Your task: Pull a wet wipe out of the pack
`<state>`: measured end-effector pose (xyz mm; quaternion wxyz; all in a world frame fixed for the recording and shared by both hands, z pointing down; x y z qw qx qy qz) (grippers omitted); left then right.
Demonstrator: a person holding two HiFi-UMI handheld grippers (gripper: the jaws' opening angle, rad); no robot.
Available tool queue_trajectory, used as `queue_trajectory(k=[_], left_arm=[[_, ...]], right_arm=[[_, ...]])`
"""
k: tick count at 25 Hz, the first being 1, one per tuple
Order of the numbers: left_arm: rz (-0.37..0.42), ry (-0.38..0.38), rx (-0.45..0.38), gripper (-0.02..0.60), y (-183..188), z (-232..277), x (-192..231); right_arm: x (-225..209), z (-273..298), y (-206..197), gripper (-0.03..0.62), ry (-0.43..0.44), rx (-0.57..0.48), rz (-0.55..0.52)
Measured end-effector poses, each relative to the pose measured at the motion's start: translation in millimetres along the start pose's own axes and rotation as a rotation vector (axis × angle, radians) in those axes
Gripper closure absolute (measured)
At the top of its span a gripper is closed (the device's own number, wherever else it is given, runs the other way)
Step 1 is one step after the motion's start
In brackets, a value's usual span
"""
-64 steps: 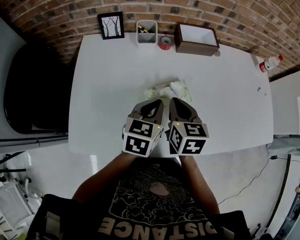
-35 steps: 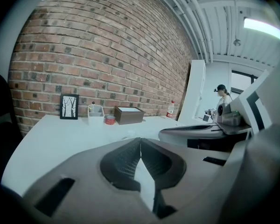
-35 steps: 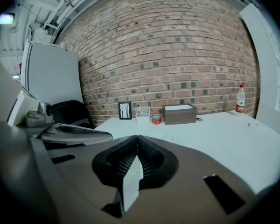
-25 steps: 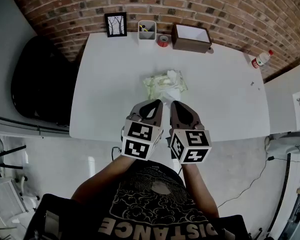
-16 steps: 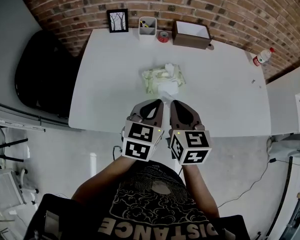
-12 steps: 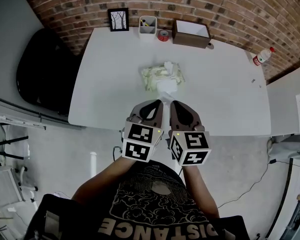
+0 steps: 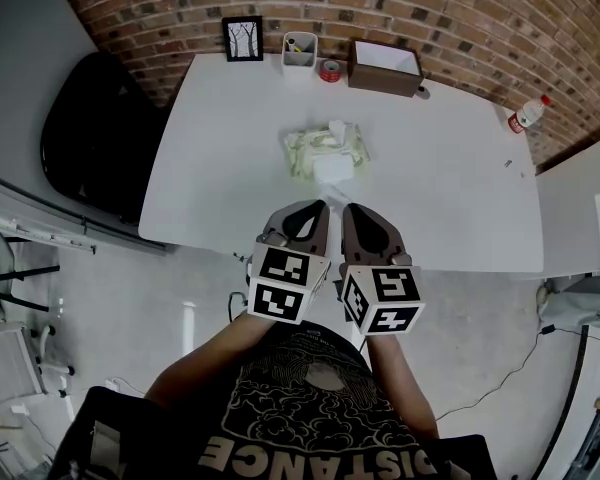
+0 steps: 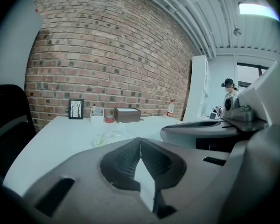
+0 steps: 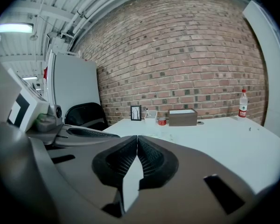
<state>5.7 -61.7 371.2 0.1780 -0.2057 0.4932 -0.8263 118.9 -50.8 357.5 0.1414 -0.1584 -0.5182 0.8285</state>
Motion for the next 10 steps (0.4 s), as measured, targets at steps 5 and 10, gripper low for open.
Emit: queue_trajectory(k=[5,10], left_arm=[[-0.003,0.002,-0.008,0.569,1.0,1.1,-0.6],[-0.008,-0.001,-0.006,0.569,-1.6,2.2,0.6]], right_arm=[[-0.5,-1.0,-0.2,0.577,0.001,-0.001,-0.007],[-0.2,0.2,-2.4,0.576,-0.001,0.000,-0.010]])
Point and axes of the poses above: the fingertips, and each gripper's own axes: z forward along the fingers, x to its left, y out of its top, the point moved 8 cm from there along -z, backward along the fingers, and after that the axes turned 3 degrees about x, right-handed, at the moved point
